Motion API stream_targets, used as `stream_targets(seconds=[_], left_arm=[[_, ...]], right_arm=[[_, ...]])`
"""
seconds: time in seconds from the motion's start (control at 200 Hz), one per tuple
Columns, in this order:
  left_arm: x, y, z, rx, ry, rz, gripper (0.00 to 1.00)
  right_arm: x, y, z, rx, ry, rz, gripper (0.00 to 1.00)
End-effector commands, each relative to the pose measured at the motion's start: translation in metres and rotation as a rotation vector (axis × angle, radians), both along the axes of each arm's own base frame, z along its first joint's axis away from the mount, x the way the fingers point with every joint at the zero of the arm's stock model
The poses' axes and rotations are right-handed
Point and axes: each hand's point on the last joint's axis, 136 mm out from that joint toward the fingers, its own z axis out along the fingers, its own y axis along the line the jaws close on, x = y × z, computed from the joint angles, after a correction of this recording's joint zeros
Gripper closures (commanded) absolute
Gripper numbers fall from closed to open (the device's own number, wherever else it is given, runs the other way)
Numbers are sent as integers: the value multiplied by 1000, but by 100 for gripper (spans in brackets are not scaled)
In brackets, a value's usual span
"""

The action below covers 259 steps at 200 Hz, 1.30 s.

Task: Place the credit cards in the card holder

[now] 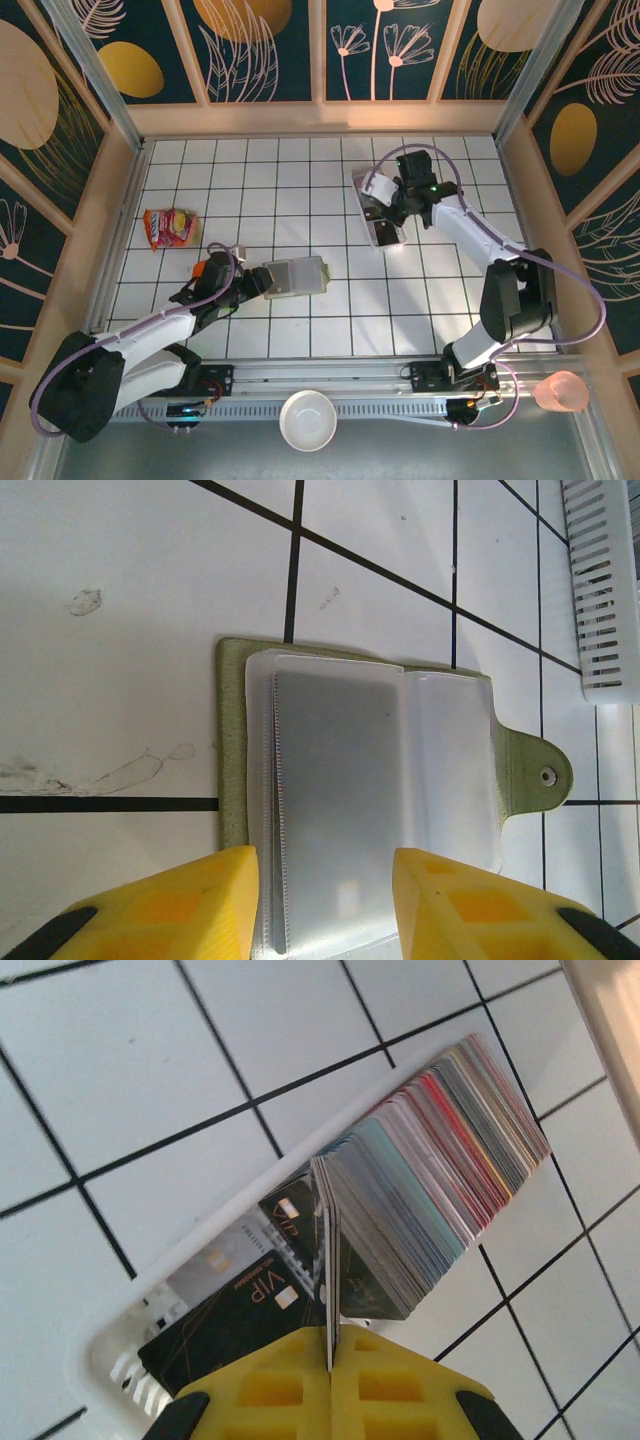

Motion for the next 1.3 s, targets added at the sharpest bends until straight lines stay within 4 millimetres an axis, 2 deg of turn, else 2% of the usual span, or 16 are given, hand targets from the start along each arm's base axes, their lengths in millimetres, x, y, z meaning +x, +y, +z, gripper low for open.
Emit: stream_targets(seconds=[0.0,0.095,0.19,0.265,0.355,0.455,0.601,0.791,1.081,1.291], left_arm=[[5,-3,9,-20,-25,-3,61],[5,-3,8,-19,-21,-3,61],[5,-3,9,-18,-24,-1,60],[5,-3,9,-17,-25,-1,60],[5,-2,9,-17,-26,1,60],[5,-1,9,-9,-23,4,60],[3,2,7,-6,-25,17,60],[4,2,7,-8,-24,20,60],[5,-1,5,-16,-13,14,61],[3,1,5,-17,-17,21,61]], right_arm=[[4,-6,-4,94,102,-223,100],[11,-18,-12,111,141,-395,100],[10,-22,-24,111,219,-497,100],[12,-33,-35,71,245,-589,100],[11,-37,-47,42,279,-629,100],[16,-48,-54,20,285,-685,100],[18,-50,-62,17,325,-708,100],[13,-47,-64,26,354,-701,100],[1,-38,-33,129,321,-665,100],[-9,-41,-47,113,358,-682,100]])
